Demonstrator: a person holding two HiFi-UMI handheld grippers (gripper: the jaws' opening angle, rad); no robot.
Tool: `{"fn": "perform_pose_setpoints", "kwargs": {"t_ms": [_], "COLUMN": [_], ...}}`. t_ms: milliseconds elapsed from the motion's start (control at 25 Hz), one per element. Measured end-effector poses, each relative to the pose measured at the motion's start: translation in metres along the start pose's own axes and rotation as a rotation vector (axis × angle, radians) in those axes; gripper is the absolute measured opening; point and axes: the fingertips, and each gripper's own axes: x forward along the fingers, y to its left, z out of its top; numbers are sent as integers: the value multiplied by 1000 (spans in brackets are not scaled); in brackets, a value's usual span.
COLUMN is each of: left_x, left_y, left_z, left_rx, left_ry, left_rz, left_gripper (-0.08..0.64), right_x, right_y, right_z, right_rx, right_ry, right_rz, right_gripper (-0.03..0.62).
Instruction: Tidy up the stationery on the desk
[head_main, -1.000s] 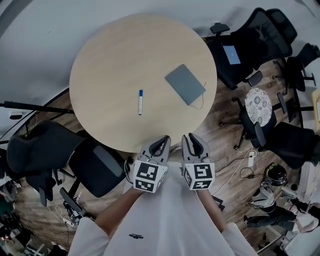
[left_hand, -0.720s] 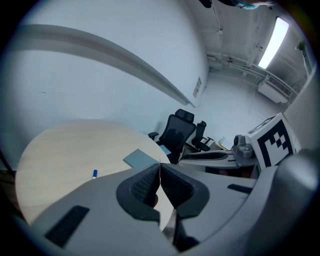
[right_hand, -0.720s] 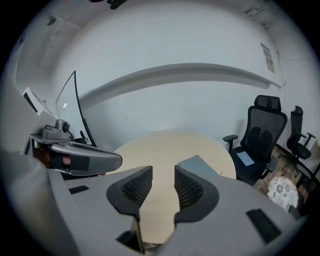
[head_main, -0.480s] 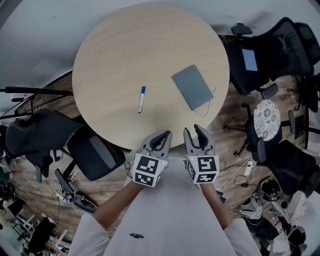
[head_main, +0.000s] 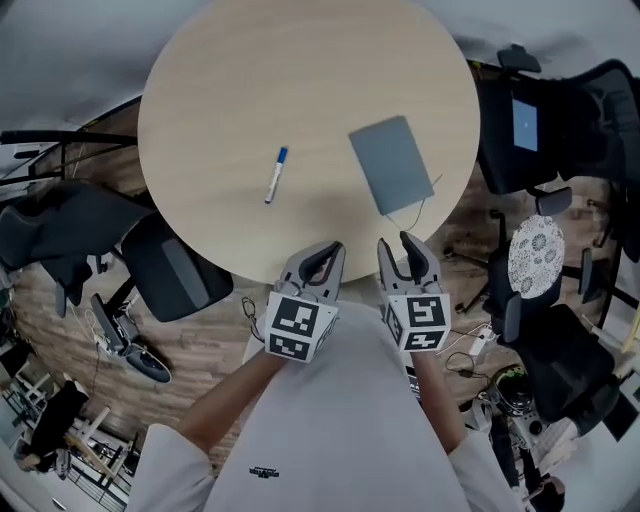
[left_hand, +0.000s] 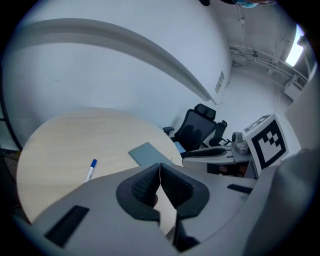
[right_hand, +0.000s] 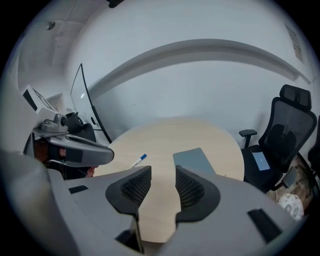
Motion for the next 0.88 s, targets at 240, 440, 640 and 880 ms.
{"fn": "perform_pose_setpoints", "kwargs": {"t_ms": [240, 440, 640, 880], "left_x": [41, 74, 103, 137], "left_y": [0, -9, -8, -3], "left_z": [-4, -12, -22, -35], "left_rx": [-48, -82, -113, -148], "left_ry": [7, 17, 40, 74], "left_rz": [47, 51, 67, 78], "left_gripper": [21, 21, 21, 21], "right_x": [25, 41, 63, 88], "right_y": [-25, -56, -88, -126], "right_z": [-17, -34, -44, -43], "right_rx": [4, 3, 3, 11], "right_ry": [72, 130, 151, 141], "right_rz": [93, 121, 101, 25], "right_gripper": [229, 264, 268, 268]}}
